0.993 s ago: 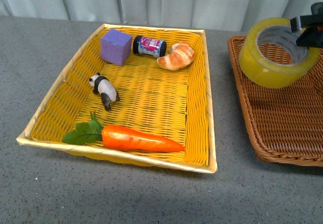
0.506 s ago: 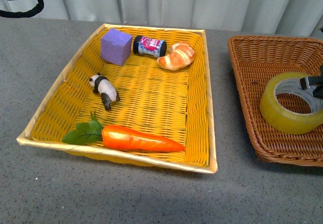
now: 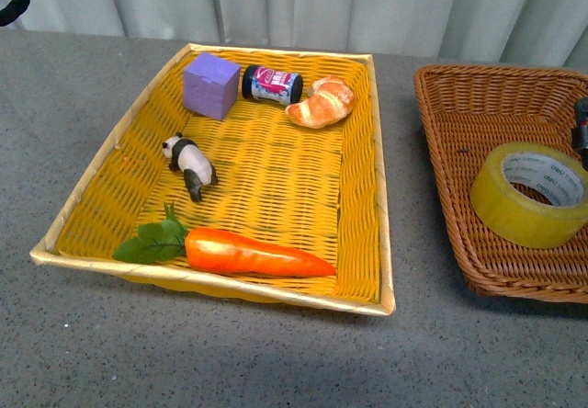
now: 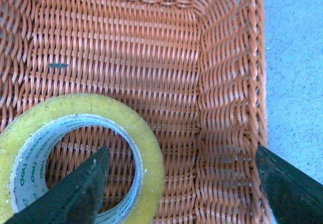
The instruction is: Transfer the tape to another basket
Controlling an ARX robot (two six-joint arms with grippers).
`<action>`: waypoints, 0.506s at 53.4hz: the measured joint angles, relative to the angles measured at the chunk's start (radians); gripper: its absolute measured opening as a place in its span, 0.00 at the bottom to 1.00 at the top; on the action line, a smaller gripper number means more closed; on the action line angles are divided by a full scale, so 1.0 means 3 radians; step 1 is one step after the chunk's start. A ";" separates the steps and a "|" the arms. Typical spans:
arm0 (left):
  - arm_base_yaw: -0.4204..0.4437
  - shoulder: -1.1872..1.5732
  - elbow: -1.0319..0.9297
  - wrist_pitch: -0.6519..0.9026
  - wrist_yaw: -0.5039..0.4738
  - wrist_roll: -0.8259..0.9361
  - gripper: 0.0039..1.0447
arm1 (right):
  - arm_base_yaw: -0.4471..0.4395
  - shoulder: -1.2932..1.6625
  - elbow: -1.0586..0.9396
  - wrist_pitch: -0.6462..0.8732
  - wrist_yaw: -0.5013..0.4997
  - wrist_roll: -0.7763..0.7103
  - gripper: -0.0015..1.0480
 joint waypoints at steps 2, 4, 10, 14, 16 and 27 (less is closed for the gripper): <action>0.0022 -0.0052 -0.0168 0.0272 0.0127 0.0069 0.75 | -0.0019 0.0027 -0.0106 0.0407 -0.0146 0.0071 0.80; 0.0034 -0.0117 -0.0327 0.0483 0.0188 0.0127 0.70 | -0.0027 0.0081 -0.0270 0.0984 -0.0312 0.0186 0.75; 0.0097 -0.0450 -0.0820 0.0816 0.0282 0.0249 0.51 | -0.0005 0.0154 -0.1020 0.2884 -0.0464 0.0420 0.57; 0.0150 -0.0660 -0.1113 0.0893 0.0306 0.0275 0.37 | 0.0015 -0.0069 -0.1344 0.3624 -0.0463 0.0486 0.43; 0.0159 -0.0736 -0.1216 0.0910 0.0322 0.0282 0.32 | 0.0017 -0.0195 -0.1429 0.3737 -0.0448 0.0498 0.38; 0.0245 -0.1277 -0.1845 0.0952 0.0403 0.0310 0.04 | 0.0191 -0.0881 -0.2024 0.3689 -0.0313 0.0524 0.01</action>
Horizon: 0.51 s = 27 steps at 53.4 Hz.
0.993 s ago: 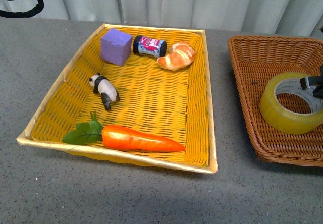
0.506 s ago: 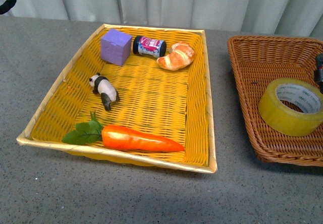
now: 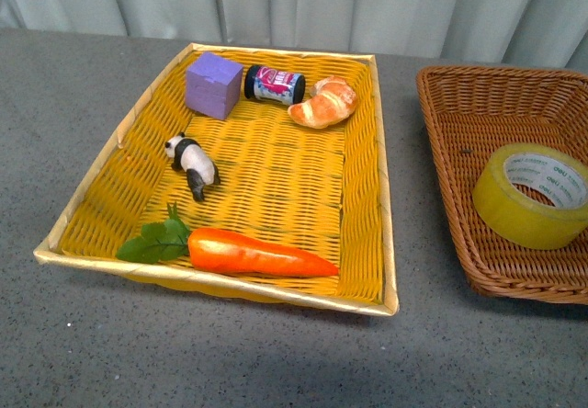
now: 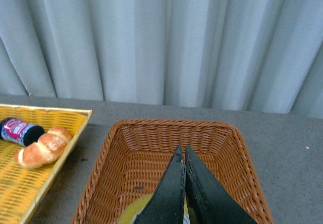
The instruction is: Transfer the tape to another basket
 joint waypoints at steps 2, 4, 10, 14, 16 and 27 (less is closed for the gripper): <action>0.0009 -0.0069 -0.0064 0.0000 0.0017 0.0001 0.04 | 0.0001 -0.0085 -0.0062 -0.0025 0.0009 0.0009 0.01; 0.0079 -0.0207 -0.0184 -0.0010 0.0137 0.0004 0.04 | 0.0000 -0.0264 -0.0173 -0.0086 0.0018 0.0011 0.01; 0.0195 -0.0361 -0.0439 0.0136 0.0202 0.0010 0.04 | -0.0001 -0.0623 -0.0369 -0.0249 0.0023 0.0019 0.01; 0.0205 -0.0491 -0.0589 0.0080 0.0210 0.0010 0.04 | -0.0001 -0.0858 -0.0476 -0.0383 0.0023 0.0022 0.01; 0.0205 -0.0587 -0.0642 0.0028 0.0216 0.0011 0.04 | -0.0001 -0.1022 -0.0493 -0.0570 0.0022 0.0022 0.01; 0.0205 -0.1116 -0.0827 -0.0285 0.0220 0.0010 0.04 | -0.0001 -0.1790 -0.0633 -0.1127 0.0018 0.0024 0.01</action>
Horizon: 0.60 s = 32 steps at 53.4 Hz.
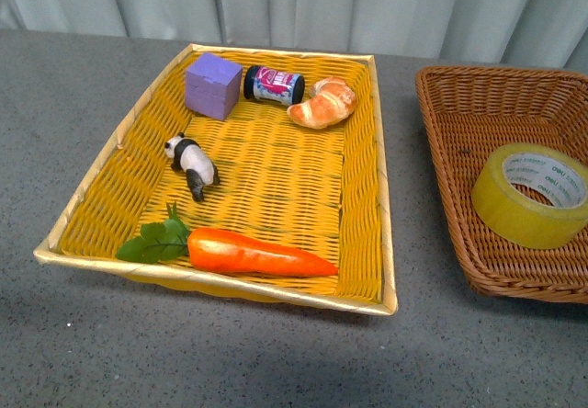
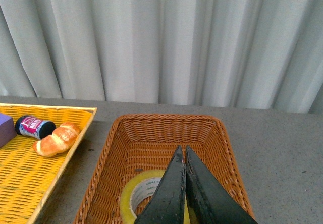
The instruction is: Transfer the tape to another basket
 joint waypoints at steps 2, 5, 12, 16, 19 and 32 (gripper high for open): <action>0.0000 -0.0108 -0.0031 -0.0078 0.0001 0.0000 0.04 | 0.0000 -0.0106 -0.0032 -0.0081 -0.0001 0.0001 0.01; 0.0000 -0.0239 -0.0065 -0.0181 0.0000 0.0001 0.04 | 0.0000 -0.0234 -0.0069 -0.0183 -0.0003 0.0003 0.01; 0.0000 -0.0594 -0.0144 -0.0454 0.0000 0.0000 0.04 | 0.0001 -0.0591 -0.0148 -0.0455 -0.0003 0.0005 0.01; 0.0000 -0.0837 -0.0181 -0.0654 0.0000 0.0001 0.04 | 0.0000 -0.0821 -0.0186 -0.0643 -0.0003 0.0005 0.01; 0.0000 -0.0994 -0.0201 -0.0790 0.0000 0.0000 0.04 | 0.0001 -0.0975 -0.0207 -0.0779 -0.0003 0.0006 0.01; 0.0000 -0.1620 -0.0205 -0.1344 0.0000 0.0001 0.04 | 0.0000 -0.1610 -0.0252 -0.1338 -0.0004 0.0006 0.01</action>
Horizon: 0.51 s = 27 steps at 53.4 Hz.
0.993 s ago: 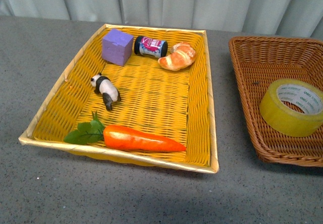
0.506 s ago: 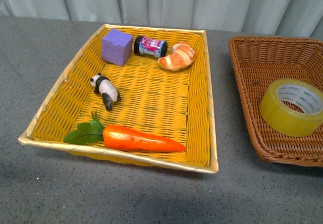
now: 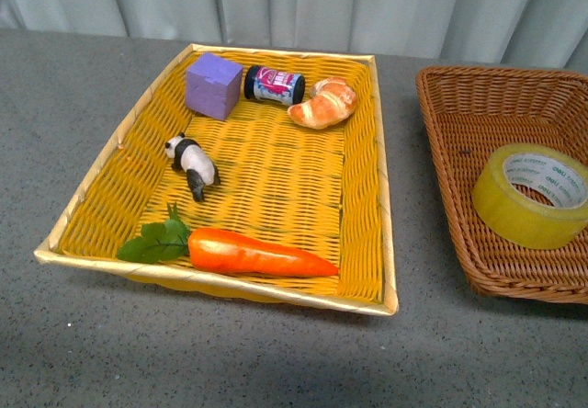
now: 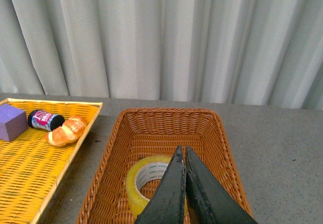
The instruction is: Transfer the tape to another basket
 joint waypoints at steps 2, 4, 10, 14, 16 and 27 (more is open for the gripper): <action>0.0000 -0.0086 0.0000 -0.0080 0.0000 0.0000 0.04 | 0.0000 -0.0097 0.0000 -0.0089 0.0000 0.0000 0.01; 0.0000 -0.0151 -0.0001 -0.0140 0.0000 0.0000 0.04 | 0.0000 -0.0150 0.0000 -0.0139 0.0000 0.0000 0.01; 0.0000 -0.0362 -0.0001 -0.0331 0.0000 0.0000 0.04 | 0.0000 -0.0360 0.0000 -0.0328 0.0001 0.0000 0.01; 0.0000 -0.0483 -0.0001 -0.0450 -0.0001 -0.0001 0.04 | 0.0000 -0.0483 0.0000 -0.0449 0.0000 0.0000 0.01; 0.0000 -0.0549 -0.0001 -0.0515 0.0000 0.0000 0.04 | 0.0000 -0.0559 0.0000 -0.0521 0.0000 0.0000 0.01; 0.0000 -0.0938 -0.0003 -0.0893 0.0000 0.0000 0.04 | 0.0000 -0.0949 0.0000 -0.0899 0.0000 0.0000 0.01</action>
